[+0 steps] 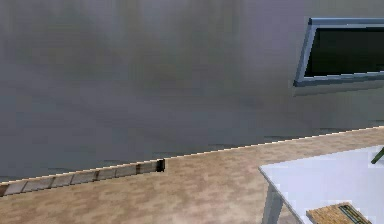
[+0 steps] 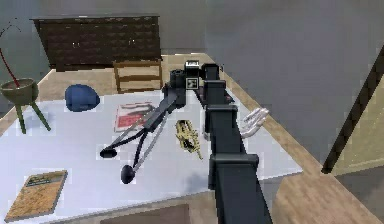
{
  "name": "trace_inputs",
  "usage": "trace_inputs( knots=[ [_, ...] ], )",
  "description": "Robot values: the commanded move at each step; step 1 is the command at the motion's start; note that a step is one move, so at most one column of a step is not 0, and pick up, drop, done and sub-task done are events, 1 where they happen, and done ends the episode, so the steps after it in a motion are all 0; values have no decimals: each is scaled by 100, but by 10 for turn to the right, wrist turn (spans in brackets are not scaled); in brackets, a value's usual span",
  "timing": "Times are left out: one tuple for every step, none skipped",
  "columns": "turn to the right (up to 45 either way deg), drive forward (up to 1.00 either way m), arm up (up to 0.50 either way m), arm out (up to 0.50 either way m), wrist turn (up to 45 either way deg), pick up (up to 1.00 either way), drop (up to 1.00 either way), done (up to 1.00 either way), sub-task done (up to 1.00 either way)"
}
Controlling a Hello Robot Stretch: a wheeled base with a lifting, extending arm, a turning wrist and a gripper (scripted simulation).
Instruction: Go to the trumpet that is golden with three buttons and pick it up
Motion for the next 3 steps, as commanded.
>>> trace_inputs(
  knots=[
    [0, 0, 0, 0, 450, 0, 0, 0, 0],
    [0, 0, 0, 0, 450, 0, 0, 0, 0],
    [0, 0, 0, 0, 450, 0, 0, 0, 0]
  ],
)
